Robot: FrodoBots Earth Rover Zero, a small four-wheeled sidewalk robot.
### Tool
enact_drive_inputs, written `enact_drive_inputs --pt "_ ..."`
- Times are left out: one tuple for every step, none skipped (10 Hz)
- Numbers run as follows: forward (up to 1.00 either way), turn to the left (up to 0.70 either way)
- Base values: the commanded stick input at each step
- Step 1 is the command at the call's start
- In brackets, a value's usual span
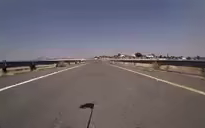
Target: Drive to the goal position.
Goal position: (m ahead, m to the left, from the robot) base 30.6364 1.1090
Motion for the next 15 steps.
enact_drive_inputs --pt "1.0 -0.01" --pt "1.0 -0.01" --pt "1.0 -0.01" --pt "1.0 -0.01" --pt "1.0 -0.01" --pt "1.0 -0.01" --pt "1.0 -0.01" --pt "1.0 -0.01" --pt "1.0 -0.01" --pt "1.0 -0.01" --pt "1.0 -0.01" --pt "1.0 -0.01" --pt "1.0 -0.01" --pt "1.0 -0.01" --pt "1.0 -0.01"
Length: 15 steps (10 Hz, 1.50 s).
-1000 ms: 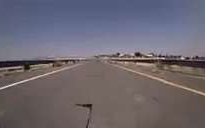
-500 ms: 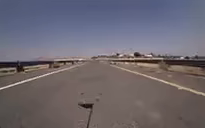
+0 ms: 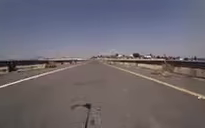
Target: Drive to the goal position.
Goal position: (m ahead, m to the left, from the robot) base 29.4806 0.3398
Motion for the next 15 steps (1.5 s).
enact_drive_inputs --pt "1.0 -0.01" --pt "1.0 -0.01" --pt "1.0 -0.01" --pt "1.0 -0.01" --pt "1.0 -0.01" --pt "1.0 -0.01" --pt "1.0 -0.01" --pt "1.0 -0.01" --pt "1.0 -0.01" --pt "1.0 -0.01" --pt "1.0 -0.01" --pt "1.0 -0.01" --pt "1.0 -0.01" --pt "1.0 -0.01" --pt "1.0 -0.01"
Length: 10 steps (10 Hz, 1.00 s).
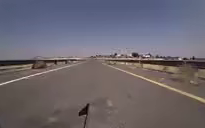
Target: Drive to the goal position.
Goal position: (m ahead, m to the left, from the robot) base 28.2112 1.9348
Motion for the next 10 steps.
enact_drive_inputs --pt "1.0 -0.01" --pt "1.0 -0.01" --pt "1.0 -0.01" --pt "1.0 -0.01" --pt "1.0 -0.01" --pt "1.0 -0.01" --pt "1.0 -0.01" --pt "1.0 -0.01" --pt "1.0 -0.01" --pt "1.0 -0.01"
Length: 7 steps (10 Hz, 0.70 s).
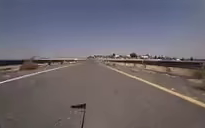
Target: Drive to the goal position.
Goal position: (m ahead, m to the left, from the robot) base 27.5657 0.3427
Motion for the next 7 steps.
enact_drive_inputs --pt "1.0 -0.01" --pt "1.0 -0.01" --pt "1.0 -0.01" --pt "1.0 0.21" --pt "1.0 0.31" --pt "1.0 0.06" --pt "1.0 -0.01"
